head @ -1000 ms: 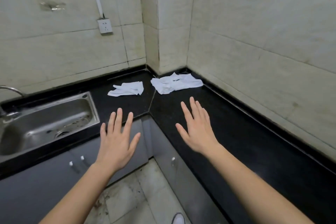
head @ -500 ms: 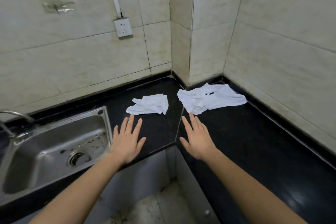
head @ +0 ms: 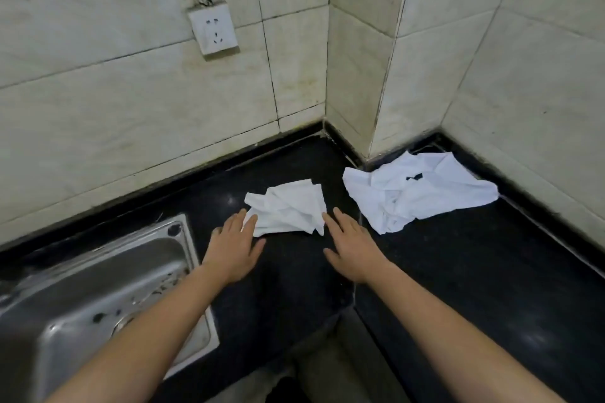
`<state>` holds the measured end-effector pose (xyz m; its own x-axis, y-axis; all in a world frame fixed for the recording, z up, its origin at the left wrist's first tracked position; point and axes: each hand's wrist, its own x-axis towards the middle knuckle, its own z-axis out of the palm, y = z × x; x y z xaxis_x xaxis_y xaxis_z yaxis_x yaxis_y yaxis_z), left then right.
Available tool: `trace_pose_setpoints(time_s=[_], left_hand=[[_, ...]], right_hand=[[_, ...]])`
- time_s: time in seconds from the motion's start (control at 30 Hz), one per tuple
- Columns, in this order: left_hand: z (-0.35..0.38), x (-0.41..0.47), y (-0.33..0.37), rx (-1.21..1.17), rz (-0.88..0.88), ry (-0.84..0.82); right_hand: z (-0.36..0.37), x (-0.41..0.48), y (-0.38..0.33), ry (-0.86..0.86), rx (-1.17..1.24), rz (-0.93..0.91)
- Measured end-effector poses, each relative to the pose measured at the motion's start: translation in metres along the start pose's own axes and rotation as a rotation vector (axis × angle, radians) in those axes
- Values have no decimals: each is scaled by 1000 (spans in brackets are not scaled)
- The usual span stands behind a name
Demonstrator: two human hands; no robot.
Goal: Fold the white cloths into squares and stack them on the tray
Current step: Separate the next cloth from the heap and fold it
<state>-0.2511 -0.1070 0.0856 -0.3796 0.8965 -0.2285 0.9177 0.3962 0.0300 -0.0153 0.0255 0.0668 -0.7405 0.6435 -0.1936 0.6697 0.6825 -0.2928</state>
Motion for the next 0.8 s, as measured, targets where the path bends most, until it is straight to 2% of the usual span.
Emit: trace_pose_setpoints(time_s=[0.17,0.3,0.43,0.53,0.63,0.7,0.8], left_hand=[[9,96,-34,-283,-33,-25],[25,164,-53,-589,-245,-68],[53,207,-61,-777,-420,-135],[69,225,-62,-852,-456,-146],[77,234,-62,-834,-402,-118],[80,238,-63,-837,-384,-104],[84,235,-71,-860,-356,-108]], right_hand=[[13,73,3,-48,137,159],[32,121,1,-64,337,312],[54,159,-5,-8,424,422],[64,183,-8,101,290,467],[58,219,-3,163,146,365],[53,249,3,93,61,310],[52,279,9,-149,-97,236]])
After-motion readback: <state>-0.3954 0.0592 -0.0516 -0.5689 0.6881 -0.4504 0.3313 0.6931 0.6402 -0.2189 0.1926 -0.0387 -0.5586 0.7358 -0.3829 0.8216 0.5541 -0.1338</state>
